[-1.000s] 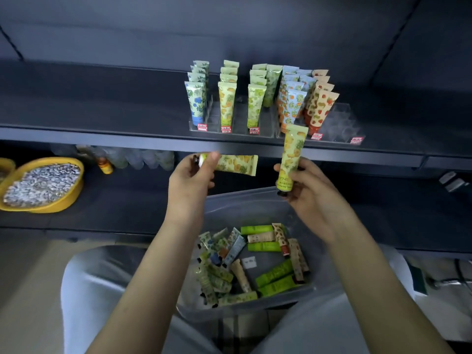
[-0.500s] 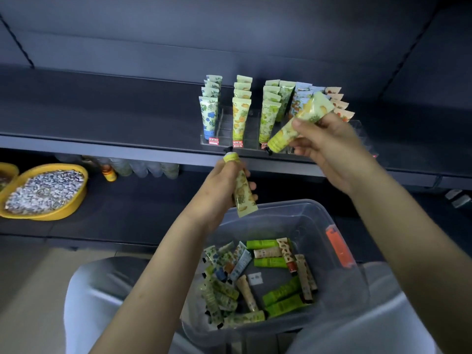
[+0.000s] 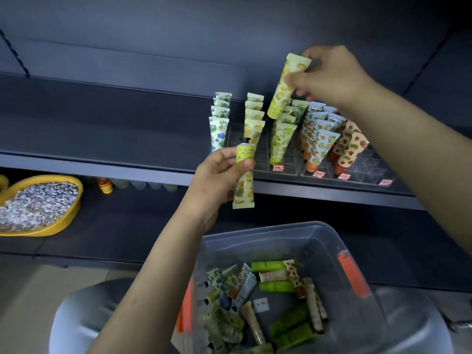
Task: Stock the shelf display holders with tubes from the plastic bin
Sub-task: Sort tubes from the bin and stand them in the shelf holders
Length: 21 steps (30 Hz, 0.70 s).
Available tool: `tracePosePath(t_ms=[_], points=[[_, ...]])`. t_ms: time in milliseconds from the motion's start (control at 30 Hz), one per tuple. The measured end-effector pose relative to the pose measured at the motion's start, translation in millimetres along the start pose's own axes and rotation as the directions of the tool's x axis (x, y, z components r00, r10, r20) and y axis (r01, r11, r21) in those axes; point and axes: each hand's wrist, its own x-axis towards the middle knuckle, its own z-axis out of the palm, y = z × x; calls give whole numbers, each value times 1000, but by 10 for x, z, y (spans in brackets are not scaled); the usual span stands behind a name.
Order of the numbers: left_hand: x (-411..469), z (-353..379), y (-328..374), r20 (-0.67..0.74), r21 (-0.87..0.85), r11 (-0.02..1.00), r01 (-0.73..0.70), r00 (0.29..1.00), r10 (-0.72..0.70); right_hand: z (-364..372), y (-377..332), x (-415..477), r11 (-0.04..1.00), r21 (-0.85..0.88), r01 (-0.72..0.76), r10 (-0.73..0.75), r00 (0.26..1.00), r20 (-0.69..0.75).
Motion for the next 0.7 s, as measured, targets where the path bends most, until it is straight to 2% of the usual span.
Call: tracePosePath(t_ms=[167, 500, 700], points=[[86, -74, -27, 7, 27, 999, 35, 999, -36, 147, 121, 369, 991, -101, -84, 89, 995, 50], [263, -203, -139, -1, 95, 994, 45, 999, -45, 440, 291, 788, 918, -391, -65, 106, 991, 84], [297, -189, -138, 15, 125, 991, 57, 998, -59, 558, 441, 875, 893, -440, -92, 132, 989, 61]])
